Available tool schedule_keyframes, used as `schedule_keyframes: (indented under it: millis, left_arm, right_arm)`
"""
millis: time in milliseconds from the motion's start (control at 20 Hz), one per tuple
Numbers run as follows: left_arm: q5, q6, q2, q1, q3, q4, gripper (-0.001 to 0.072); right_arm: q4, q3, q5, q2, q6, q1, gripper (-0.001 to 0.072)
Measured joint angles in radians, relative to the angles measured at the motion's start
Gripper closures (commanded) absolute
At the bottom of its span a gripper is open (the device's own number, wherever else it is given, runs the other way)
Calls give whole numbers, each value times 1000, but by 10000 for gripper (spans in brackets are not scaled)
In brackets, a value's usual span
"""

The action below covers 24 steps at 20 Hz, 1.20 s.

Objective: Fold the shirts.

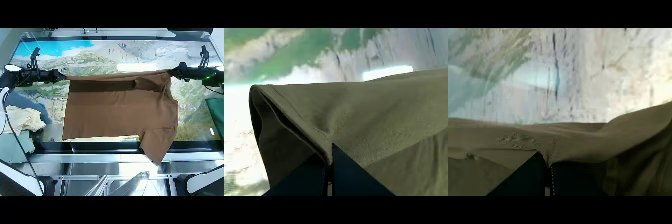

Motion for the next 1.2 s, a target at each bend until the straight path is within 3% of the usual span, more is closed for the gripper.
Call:
schedule_keyframes:
  millis: [250, 700, 750, 800, 850, 900, 950, 1000, 1100, 1150, 1200]
  left_arm:
    - [-31, -29, -56, -10, 49, 53, 701]
    - [28, -45, -70, -70, -39, 148, 703]
    - [34, -47, -70, -74, -46, 158, 701]
    - [38, -48, -69, -78, -52, 166, 635]
    - [39, -48, -68, -79, -55, 174, 398]
    - [32, -51, -66, -78, -53, 176, 277]
    - [16, -56, -62, -76, -42, 177, 65]
    - [-9, -71, -61, -69, -24, 178, 7]
    - [-81, -108, -61, -50, 40, 194, 11]
    - [-136, -130, -59, -39, 84, 193, 11]
    - [-192, -154, -59, -29, 129, 192, 11]
  right_arm:
    - [-117, -6, 106, -18, 2, -21, 698]
    - [-180, -51, 114, -24, -1, -24, 696]
    - [-180, -51, 114, -25, -3, -24, 649]
    - [-180, -52, 118, -25, -3, -25, 434]
    - [-184, -53, 126, -25, -3, -25, 234]
    - [-185, -53, 138, -26, -4, -27, 204]
    - [-186, -53, 149, -25, -3, -29, 213]
    - [-187, -53, 161, -23, -2, -34, 214]
    - [-202, -53, 183, -10, 23, -52, 252]
    - [-209, -53, 200, 2, 39, -68, 481]
    - [-212, -53, 219, 16, 47, -85, 600]
